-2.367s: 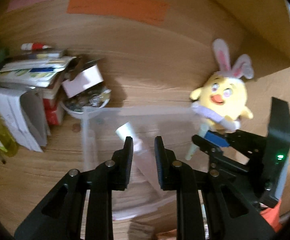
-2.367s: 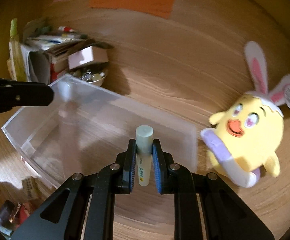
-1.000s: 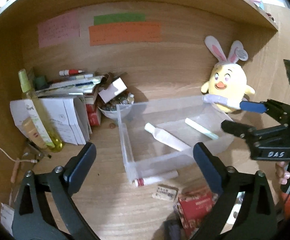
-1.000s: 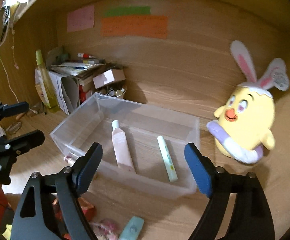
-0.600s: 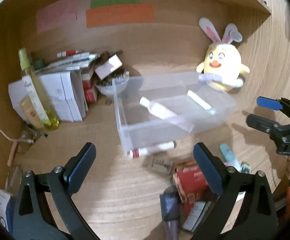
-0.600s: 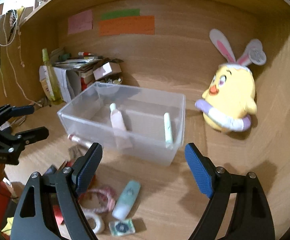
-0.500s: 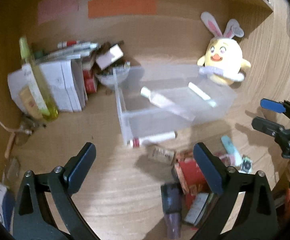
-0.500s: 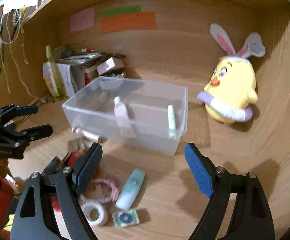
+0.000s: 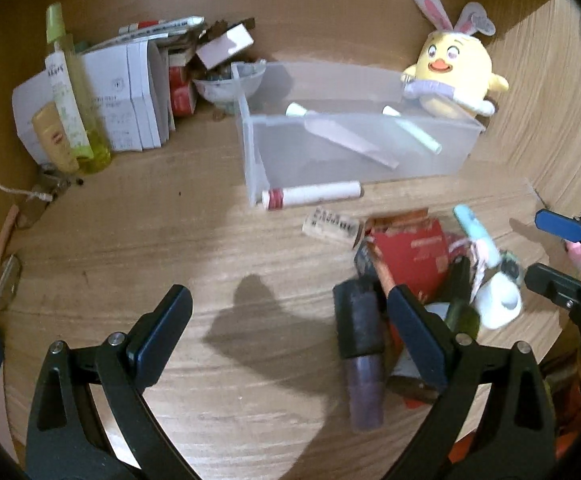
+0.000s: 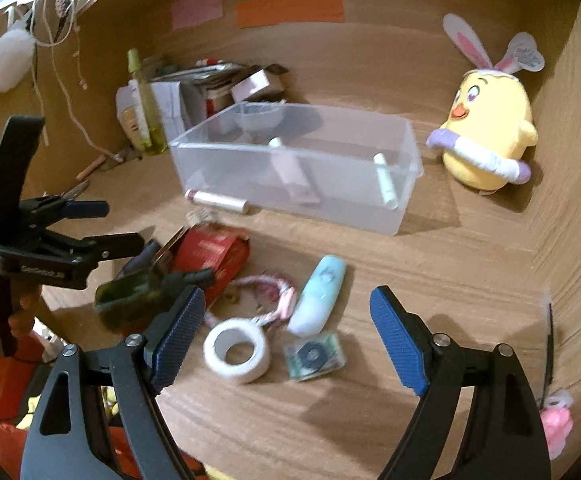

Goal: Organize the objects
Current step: 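Move left tool to the dark cylinder bottle while right tool moves to the tape roll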

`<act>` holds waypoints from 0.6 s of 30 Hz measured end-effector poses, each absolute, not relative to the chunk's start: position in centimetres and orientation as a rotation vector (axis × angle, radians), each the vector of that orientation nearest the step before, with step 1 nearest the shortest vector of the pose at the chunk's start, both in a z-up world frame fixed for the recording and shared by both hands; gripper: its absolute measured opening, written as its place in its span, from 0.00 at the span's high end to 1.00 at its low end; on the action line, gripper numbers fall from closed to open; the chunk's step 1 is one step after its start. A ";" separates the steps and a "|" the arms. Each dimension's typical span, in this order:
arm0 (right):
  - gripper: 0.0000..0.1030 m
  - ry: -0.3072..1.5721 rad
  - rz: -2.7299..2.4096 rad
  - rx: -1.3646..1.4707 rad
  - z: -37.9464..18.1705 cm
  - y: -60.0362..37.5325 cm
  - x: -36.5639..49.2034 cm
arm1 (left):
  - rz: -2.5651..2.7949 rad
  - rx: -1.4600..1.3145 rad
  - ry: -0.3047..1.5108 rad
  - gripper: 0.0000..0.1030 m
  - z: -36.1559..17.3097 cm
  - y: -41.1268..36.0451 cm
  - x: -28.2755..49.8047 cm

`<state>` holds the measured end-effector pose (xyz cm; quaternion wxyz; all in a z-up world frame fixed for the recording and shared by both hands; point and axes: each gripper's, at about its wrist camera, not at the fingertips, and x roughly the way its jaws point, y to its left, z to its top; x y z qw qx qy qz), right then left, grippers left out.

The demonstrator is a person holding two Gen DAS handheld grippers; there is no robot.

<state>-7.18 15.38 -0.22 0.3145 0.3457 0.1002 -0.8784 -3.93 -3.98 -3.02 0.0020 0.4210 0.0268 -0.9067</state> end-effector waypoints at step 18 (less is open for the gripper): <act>0.23 0.317 -2.207 0.957 -2.7 13.7 -5.5 | -2.853 1.385 0.127 0.04 -3.2 -5.3 -3.9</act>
